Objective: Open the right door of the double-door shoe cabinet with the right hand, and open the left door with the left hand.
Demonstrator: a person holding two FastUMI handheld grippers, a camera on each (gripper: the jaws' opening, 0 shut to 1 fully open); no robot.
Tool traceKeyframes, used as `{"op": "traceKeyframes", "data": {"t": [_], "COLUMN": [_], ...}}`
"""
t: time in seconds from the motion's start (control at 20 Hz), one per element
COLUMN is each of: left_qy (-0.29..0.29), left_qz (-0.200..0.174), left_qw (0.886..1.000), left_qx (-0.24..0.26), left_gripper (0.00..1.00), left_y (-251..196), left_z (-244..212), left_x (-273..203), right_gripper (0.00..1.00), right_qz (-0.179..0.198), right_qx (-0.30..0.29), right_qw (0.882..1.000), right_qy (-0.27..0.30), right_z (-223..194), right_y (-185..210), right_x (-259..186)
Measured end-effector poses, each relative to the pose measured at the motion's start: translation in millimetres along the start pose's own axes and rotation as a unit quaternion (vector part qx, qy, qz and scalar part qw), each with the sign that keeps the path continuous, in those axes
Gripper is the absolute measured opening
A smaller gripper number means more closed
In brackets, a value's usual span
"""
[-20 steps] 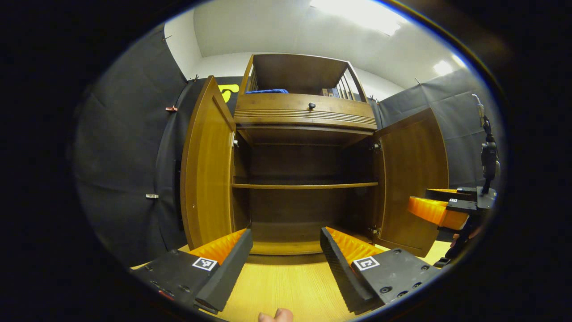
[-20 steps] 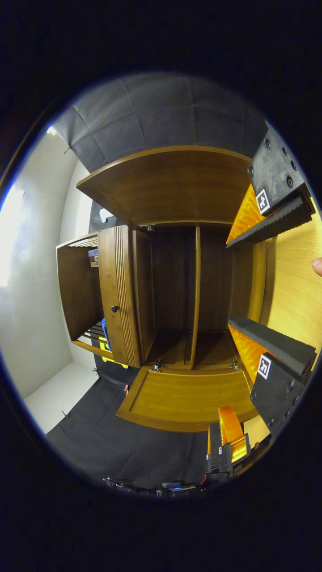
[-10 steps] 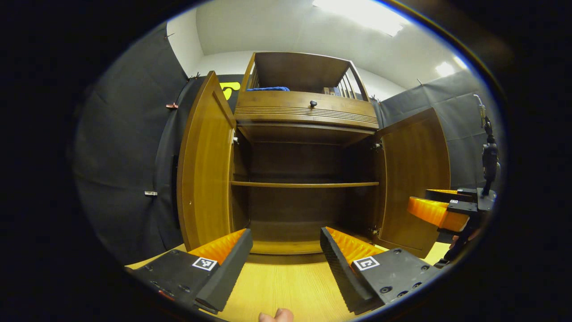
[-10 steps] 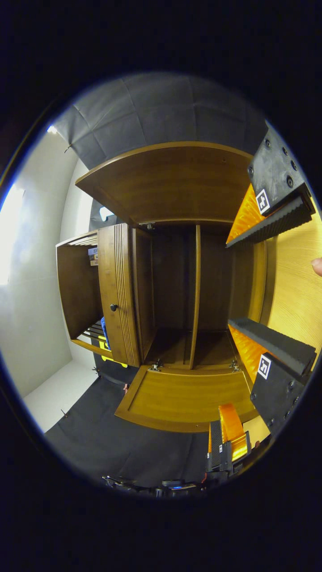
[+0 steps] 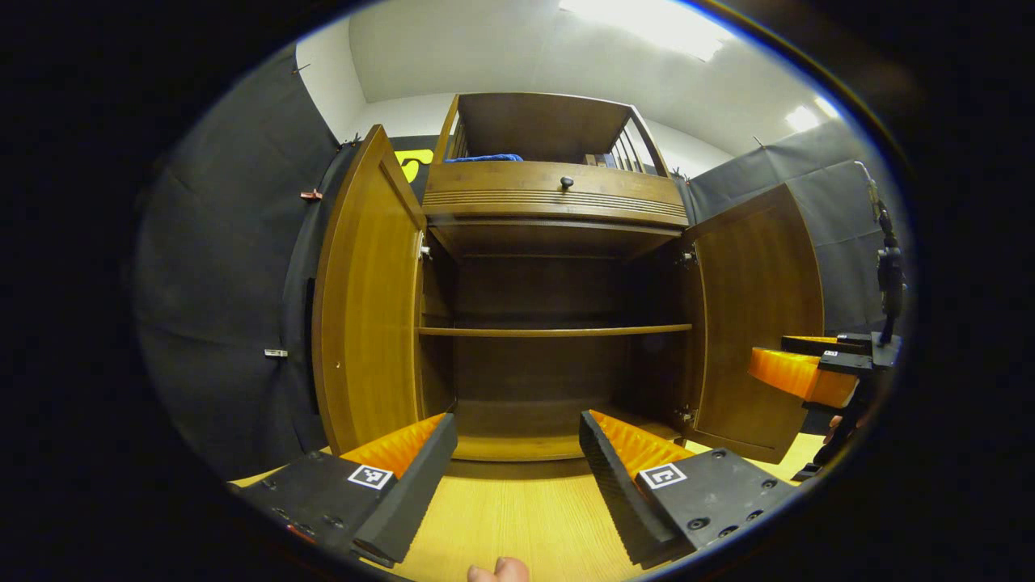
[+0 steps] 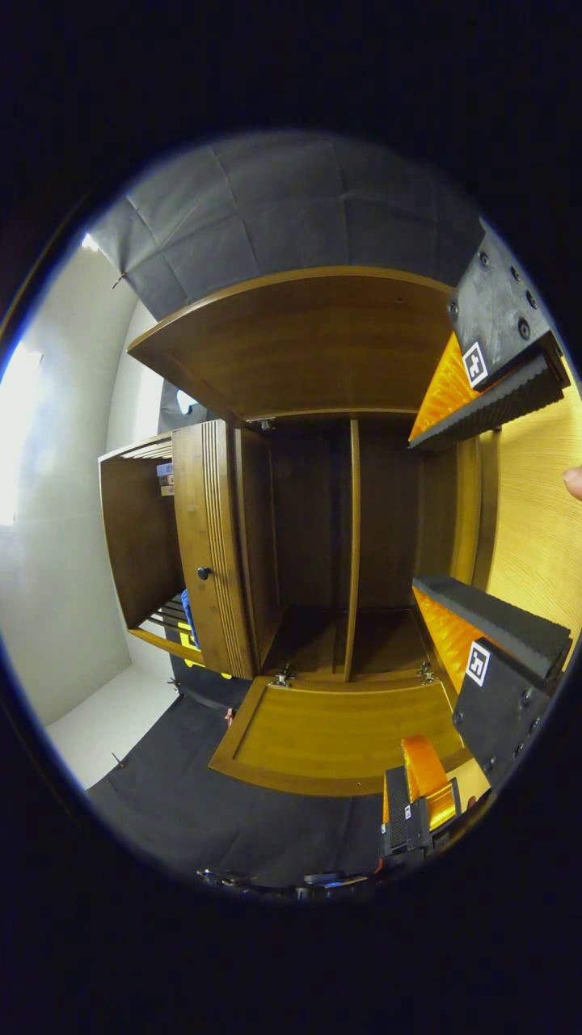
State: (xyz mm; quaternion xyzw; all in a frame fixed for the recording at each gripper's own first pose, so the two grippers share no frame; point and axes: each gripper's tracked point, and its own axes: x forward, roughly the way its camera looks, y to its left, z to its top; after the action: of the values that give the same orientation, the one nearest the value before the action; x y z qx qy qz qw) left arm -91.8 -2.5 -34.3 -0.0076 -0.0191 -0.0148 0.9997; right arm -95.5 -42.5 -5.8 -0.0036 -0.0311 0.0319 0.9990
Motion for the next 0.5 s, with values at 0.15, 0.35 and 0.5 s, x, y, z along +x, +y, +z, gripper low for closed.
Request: {"op": "traceKeyframes", "data": {"t": [0.15, 0.35, 0.5], "left_qy": [0.004, 0.002, 0.001], "left_qz": [0.001, -0.006, -0.008], "left_qw": [1.000, 1.000, 1.000], "left_qx": [0.005, 0.007, 0.007], "left_gripper": [0.94, 0.94, 0.94], "left_y": [-6.5, -16.5, -19.7], "left_z": [-4.6, -3.2, -5.0], "left_x": [3.0, 7.3, 9.3], "right_gripper": [0.98, 0.98, 0.97], "right_qz": [-0.006, -0.001, 0.001], "right_qx": [-0.009, -0.016, -0.013], "right_qw": [1.000, 1.000, 1.000], "right_qy": [0.009, 0.017, 0.014], "right_z": [-9.1, -18.1, -18.5], "right_y": [-2.0, 2.7, 4.1], "right_x": [0.9, -0.6, -1.5]}}
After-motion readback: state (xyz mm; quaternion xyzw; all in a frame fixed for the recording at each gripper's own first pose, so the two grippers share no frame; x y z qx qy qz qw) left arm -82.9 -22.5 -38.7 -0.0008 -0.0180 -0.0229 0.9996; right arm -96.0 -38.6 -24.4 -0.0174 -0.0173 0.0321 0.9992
